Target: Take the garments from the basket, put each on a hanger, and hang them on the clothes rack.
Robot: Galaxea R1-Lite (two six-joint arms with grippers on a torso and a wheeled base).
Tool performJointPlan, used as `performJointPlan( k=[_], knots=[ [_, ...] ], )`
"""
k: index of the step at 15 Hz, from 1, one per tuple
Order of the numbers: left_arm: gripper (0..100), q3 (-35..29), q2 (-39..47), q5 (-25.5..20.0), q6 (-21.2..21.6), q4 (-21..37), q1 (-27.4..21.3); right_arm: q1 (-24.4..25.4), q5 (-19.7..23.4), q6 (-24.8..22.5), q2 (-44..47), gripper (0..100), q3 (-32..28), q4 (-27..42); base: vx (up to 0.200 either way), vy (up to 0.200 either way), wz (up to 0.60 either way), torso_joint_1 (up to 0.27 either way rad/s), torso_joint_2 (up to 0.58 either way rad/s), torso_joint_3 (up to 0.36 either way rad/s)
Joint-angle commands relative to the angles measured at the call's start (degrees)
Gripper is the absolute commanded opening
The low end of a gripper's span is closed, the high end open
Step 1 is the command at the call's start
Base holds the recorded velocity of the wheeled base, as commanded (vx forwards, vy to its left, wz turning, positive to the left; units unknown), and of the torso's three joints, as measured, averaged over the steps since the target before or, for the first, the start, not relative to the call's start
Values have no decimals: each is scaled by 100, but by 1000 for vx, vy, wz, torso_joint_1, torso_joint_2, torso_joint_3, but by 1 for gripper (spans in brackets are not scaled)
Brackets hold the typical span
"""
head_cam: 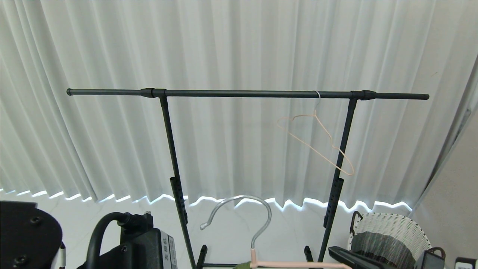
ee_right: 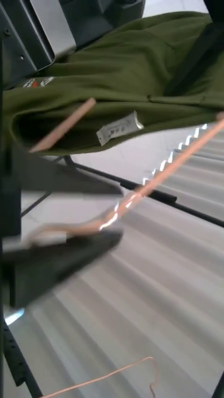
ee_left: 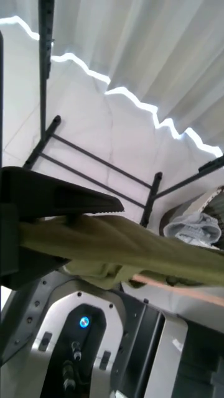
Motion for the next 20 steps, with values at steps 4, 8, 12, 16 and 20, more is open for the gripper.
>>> performJointPlan(
  k=[4,8,12,16,20],
  knots=[
    [0,51,-37,730,146,-3,60,-69,-25,-157,-210,100,296,39,0,0,0,0,0,0],
    [0,-37,-11,1451,146,-3,60,-156,-17,-122,-254,100,314,48,0,0,0,0,0,0],
    [0,-344,16,1732,111,-301,113,-156,-8,1196,186,100,85,549,0,0,0,0,0,0],
    [0,-503,33,1741,120,-565,113,-244,54,2892,986,100,-486,1199,0,0,0,0,0,0],
    [0,-696,59,1732,111,-565,104,-1202,370,3226,1882,100,-934,1278,0,0,0,0,0,0]
  ],
)
